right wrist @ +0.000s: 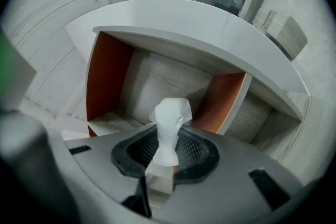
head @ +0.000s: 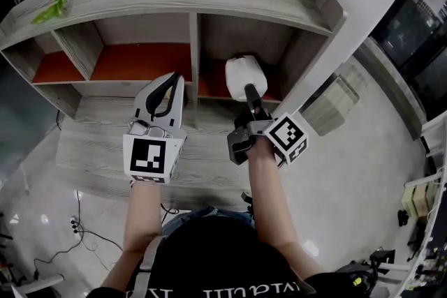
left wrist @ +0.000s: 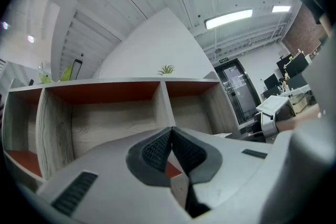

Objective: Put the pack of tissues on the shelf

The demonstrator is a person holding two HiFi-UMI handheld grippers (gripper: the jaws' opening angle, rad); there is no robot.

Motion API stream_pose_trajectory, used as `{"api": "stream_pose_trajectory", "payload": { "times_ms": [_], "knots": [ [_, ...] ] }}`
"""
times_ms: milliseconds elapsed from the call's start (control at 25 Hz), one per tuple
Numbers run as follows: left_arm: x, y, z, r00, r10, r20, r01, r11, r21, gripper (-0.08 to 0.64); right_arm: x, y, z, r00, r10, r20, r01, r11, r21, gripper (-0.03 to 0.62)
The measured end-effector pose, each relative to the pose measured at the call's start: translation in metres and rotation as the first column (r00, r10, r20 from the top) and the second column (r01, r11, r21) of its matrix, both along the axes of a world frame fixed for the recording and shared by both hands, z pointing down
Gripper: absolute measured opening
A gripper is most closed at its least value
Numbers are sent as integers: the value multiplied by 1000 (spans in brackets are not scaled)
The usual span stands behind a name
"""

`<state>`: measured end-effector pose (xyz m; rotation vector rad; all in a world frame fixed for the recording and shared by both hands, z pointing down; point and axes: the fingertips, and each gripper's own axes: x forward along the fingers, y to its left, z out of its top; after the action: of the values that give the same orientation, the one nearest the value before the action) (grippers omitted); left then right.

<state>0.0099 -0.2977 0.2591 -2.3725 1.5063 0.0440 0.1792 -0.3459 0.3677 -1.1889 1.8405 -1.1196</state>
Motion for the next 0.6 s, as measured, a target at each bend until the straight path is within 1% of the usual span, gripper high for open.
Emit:
{"api": "stream_pose_trajectory", "payload": {
  "times_ms": [120, 240, 480, 600],
  "knots": [
    [-1, 0, -1, 1000, -8, 2, 8, 1000, 2, 11, 0, -3, 4, 997, -1, 77, 3, 1000, -26, 97],
    [-4, -1, -3, 1000, -19, 4, 19, 1000, 6, 11, -1, -8, 9, 992, 2, 128, 6, 998, -61, 97],
    [-9, -7, -7, 999, -35, 13, 35, 999, 15, 11, -1, -20, 21, 976, 23, 215, 5, 992, -126, 97],
    [-10, -8, -9, 999, -36, 16, 35, 999, 16, 11, -1, -23, 23, 970, 32, 243, 4, 989, -149, 97]
  ]
}}
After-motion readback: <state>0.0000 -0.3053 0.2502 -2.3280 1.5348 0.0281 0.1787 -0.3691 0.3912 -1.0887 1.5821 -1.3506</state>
